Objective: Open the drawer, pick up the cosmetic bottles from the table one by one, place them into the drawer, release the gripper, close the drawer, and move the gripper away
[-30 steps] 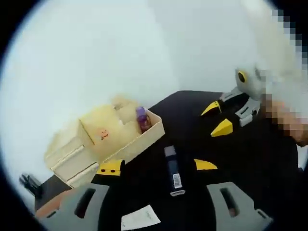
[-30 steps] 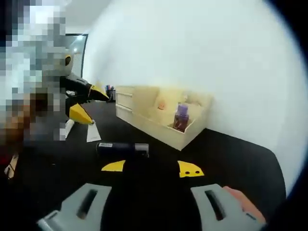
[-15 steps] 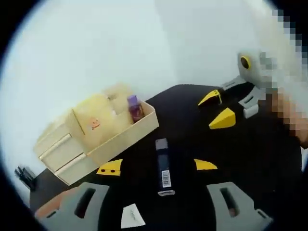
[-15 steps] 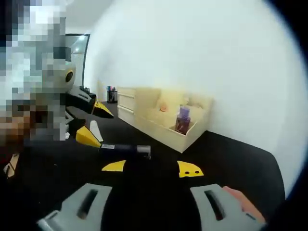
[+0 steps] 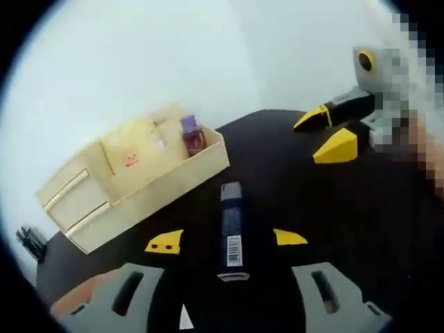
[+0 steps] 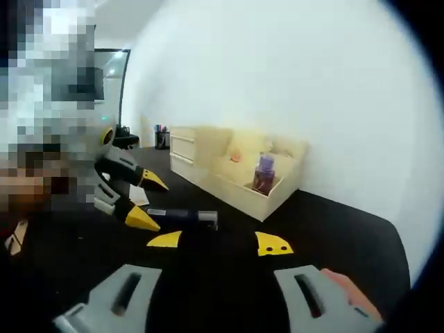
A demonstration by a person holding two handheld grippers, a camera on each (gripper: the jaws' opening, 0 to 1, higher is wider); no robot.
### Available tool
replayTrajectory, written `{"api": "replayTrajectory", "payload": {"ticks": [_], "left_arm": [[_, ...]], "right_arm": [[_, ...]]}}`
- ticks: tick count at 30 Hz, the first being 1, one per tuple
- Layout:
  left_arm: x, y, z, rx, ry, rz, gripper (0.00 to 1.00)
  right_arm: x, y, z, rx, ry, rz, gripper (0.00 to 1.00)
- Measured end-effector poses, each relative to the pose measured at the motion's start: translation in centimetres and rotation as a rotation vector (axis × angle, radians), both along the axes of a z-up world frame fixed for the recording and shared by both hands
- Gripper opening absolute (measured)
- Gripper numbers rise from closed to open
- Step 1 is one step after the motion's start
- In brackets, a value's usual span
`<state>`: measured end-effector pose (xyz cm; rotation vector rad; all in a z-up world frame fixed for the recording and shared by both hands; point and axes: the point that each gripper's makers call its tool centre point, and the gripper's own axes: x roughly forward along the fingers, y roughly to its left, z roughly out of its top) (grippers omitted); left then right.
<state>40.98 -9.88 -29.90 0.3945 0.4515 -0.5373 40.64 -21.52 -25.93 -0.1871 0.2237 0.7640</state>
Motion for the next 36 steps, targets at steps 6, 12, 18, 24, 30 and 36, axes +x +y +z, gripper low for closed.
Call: {"api": "replayTrajectory", "payload": {"ticks": [6,12,18,24,30,36], "left_arm": [[-0.1,0.1,-0.8,-0.017,0.015,0.005,0.34],[-0.2,0.4,-1.2,-0.007,0.017,0.011,0.29],[-0.3,0.7,-1.5,-0.013,0.031,0.016,0.28],[-0.3,0.4,-2.0,-0.009,0.040,0.013,0.27],[-0.4,0.3,-1.9,-0.022,0.045,0.013,0.23],[-0.5,0.4,-2.0,-0.036,0.050,0.015,0.19]], "right_arm": [[0.0,0.0,-0.2,-0.007,0.000,0.000,0.35],[-0.1,0.1,-0.5,-0.015,0.001,0.000,0.34],[0.2,0.0,-0.5,-0.026,0.006,0.001,0.34],[-0.1,-0.1,-0.3,-0.012,0.009,0.004,0.34],[0.1,-0.3,-0.3,-0.018,0.013,0.003,0.34],[0.1,0.0,-0.5,-0.024,0.019,0.008,0.34]]}}
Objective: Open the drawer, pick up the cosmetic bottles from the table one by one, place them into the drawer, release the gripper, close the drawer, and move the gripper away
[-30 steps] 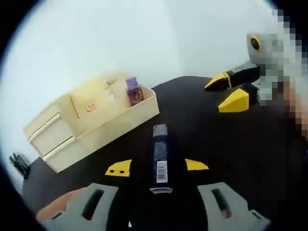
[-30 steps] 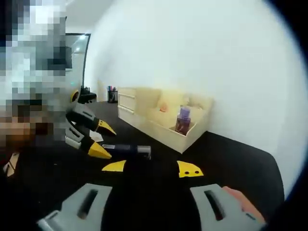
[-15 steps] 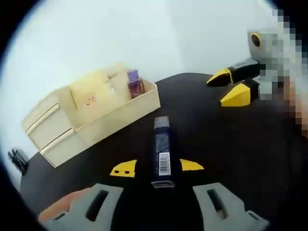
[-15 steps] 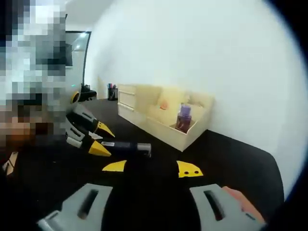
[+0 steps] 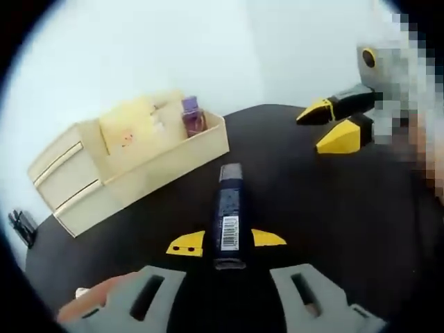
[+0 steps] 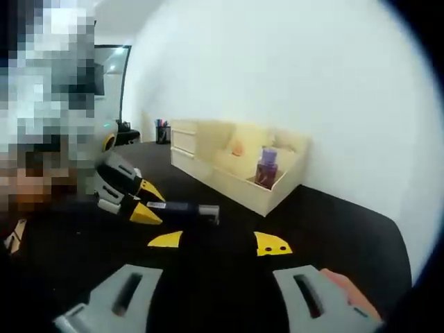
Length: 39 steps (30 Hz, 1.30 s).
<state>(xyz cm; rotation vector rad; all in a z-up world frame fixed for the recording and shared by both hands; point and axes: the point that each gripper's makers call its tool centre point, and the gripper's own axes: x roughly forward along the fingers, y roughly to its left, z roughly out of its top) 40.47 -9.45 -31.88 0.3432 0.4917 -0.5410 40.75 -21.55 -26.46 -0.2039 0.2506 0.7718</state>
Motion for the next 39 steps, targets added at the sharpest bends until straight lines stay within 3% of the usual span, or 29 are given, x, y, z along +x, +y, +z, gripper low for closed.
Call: {"api": "replayTrajectory", "payload": {"ticks": [13,19,26,30,35,39], "left_arm": [[-0.3,0.1,0.8,0.004,-0.038,0.028,0.17],[-0.5,0.5,1.8,-0.049,-0.037,0.046,0.17],[-0.6,0.7,3.3,-0.164,-0.027,0.073,0.16],[-0.6,1.1,4.0,-0.170,-0.047,0.081,0.16],[-0.9,1.0,5.0,-0.180,-0.068,0.075,0.16],[-0.9,0.9,5.6,-0.190,-0.082,0.071,0.16]], "right_arm": [[-0.4,0.2,-0.6,-0.013,0.013,0.001,0.33],[-0.4,0.1,-0.6,0.006,0.028,0.003,0.32],[-0.9,0.7,-0.2,0.056,0.042,0.037,0.32],[-1.9,2.4,0.0,0.004,-0.034,0.126,0.32],[-2.1,4.1,-0.2,-0.123,-0.169,0.146,0.33],[-2.3,5.4,-0.4,-0.143,-0.196,0.175,0.33]]}}
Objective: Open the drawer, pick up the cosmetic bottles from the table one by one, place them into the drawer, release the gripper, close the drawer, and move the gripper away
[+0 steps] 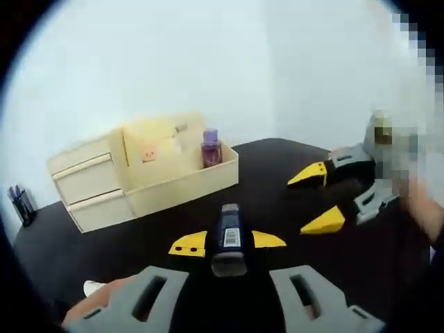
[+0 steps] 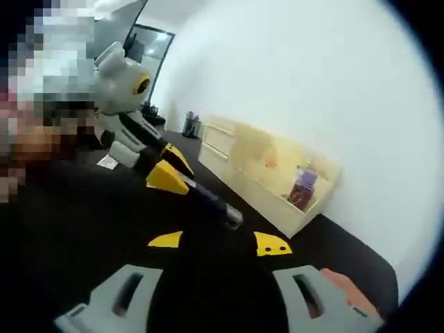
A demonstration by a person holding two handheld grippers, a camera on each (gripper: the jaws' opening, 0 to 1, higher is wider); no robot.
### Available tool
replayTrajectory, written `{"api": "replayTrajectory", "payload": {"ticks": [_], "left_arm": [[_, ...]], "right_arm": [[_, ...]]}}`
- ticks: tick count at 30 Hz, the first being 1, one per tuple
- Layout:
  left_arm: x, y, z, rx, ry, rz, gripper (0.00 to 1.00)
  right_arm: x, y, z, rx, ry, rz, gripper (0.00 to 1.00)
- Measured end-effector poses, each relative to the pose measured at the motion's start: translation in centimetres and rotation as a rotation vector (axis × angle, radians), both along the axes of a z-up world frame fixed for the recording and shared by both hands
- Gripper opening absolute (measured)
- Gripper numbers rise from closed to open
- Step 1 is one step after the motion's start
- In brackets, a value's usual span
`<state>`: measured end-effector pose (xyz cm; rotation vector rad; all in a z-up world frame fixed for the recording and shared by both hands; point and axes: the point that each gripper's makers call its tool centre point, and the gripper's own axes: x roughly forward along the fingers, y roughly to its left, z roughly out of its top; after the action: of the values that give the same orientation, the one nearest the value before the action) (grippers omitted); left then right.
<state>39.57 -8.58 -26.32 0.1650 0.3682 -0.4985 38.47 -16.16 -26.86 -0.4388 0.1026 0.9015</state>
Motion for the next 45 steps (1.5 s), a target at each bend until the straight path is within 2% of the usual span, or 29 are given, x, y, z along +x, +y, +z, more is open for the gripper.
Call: {"api": "replayTrajectory", "payload": {"ticks": [2,3,4,5,7,8,9,12,14,17,23,30,33,37,41,42,45], "left_arm": [[0.0,0.0,0.2,-0.011,0.002,-0.002,0.16],[-0.1,-0.1,0.2,-0.013,0.006,-0.003,0.16],[-0.1,-0.1,0.2,-0.016,0.008,-0.002,0.16],[-0.1,-0.1,0.2,-0.019,0.009,-0.001,0.16],[-0.1,-0.1,0.3,-0.019,0.011,-0.002,0.16],[-0.2,-0.1,0.3,-0.021,0.011,-0.001,0.16],[-0.3,-0.1,0.4,-0.024,0.013,-0.001,0.16],[-0.7,-0.1,0.7,-0.035,0.020,-0.005,0.16],[-1.4,-0.6,0.6,-0.030,0.017,-0.007,0.16],[-1.4,-0.6,0.5,-0.024,0.020,-0.010,0.16],[-2.0,-1.0,0.9,-0.036,0.033,-0.026,0.16],[-2.7,-1.6,1.5,-0.040,0.030,-0.052,0.16],[-2.9,-1.8,1.6,-0.040,0.029,-0.061,0.16],[-2.9,-1.5,1.5,-0.039,0.043,-0.071,0.16],[-3.6,-1.7,0.9,-0.084,0.105,-0.153,0.17],[-3.6,-1.6,0.8,-0.083,0.102,-0.159,0.17],[-3.2,-1.5,0.7,-0.046,0.067,-0.180,0.18]], "right_arm": [[0.0,0.6,0.1,-0.005,-0.041,0.014,0.33],[-0.3,1.2,0.7,0.011,-0.095,0.042,0.33],[-0.4,1.6,0.9,0.024,-0.123,0.053,0.33],[-0.6,1.9,0.8,0.020,-0.131,0.058,0.33],[-1.0,3.1,0.7,-0.007,-0.192,0.090,0.33],[-1.1,3.4,0.3,-0.032,-0.200,0.108,0.33],[-0.9,3.6,0.0,-0.062,-0.219,0.091,0.33],[-0.7,4.2,-0.3,-0.159,-0.339,0.074,0.32],[-0.6,4.7,0.0,-0.152,-0.382,0.064,0.31],[-0.2,4.8,0.0,-0.157,-0.398,0.045,0.29],[0.3,4.8,-1.2,-0.206,-0.422,0.050,0.28],[0.9,4.4,-2.0,-0.235,-0.418,0.041,0.25],[0.9,4.5,-2.4,-0.267,-0.438,0.044,0.17],[0.5,4.6,-2.2,-0.301,-0.445,0.061,0.16],[-0.2,4.0,-2.2,-0.376,-0.414,0.099,0.15],[-0.4,3.9,-2.3,-0.398,-0.412,0.113,0.15],[-0.3,3.2,-1.8,-0.504,-0.505,0.092,0.15]]}}
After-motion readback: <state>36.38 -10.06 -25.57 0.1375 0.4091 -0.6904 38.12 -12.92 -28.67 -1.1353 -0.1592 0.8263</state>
